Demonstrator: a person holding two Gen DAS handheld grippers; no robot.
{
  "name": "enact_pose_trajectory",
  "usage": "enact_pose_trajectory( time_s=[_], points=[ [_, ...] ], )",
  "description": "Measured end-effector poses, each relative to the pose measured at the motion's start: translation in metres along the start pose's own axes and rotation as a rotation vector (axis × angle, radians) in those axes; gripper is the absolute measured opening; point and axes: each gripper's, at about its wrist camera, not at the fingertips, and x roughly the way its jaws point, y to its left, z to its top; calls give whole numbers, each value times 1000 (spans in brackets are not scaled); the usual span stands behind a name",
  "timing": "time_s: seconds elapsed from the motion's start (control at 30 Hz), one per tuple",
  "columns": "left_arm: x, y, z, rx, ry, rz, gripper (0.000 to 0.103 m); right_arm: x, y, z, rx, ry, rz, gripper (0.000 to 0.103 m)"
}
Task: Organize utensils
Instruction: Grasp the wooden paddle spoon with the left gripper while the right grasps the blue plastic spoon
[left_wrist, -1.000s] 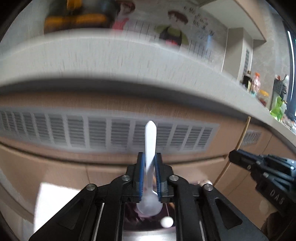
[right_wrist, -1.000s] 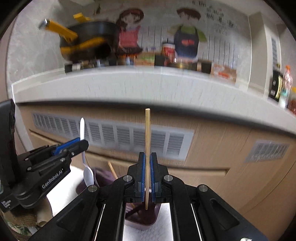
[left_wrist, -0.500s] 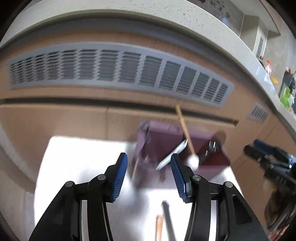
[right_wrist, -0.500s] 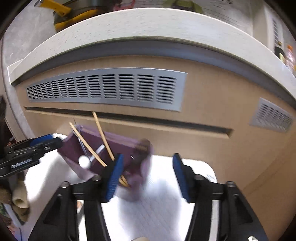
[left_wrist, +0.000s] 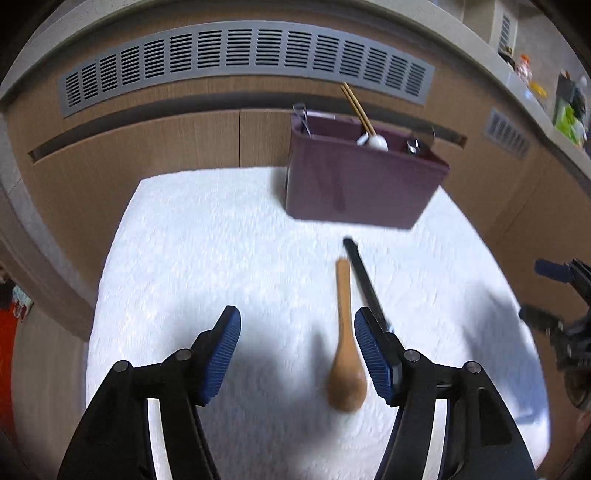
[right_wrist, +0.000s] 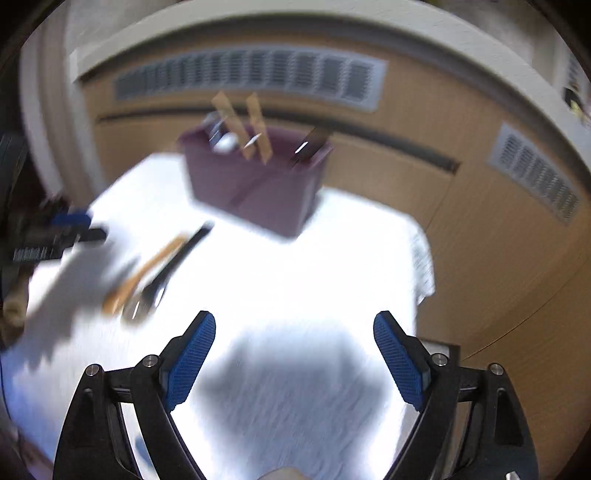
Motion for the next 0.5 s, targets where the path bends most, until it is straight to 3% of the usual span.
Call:
enact_pose_trajectory(
  time_s=[0.4,0.47,0.5],
  points=[
    [-1,-3,-20,-3,39,0,66,-9,70,-79,-167,168,255,84],
    [0,-6,-21,-1,46,-9,66,-4,78,-84,-188,182,257,67],
    [1,-8,-22,1,49,-13,66,-1,80,-85,-190,189,256,63]
  ],
)
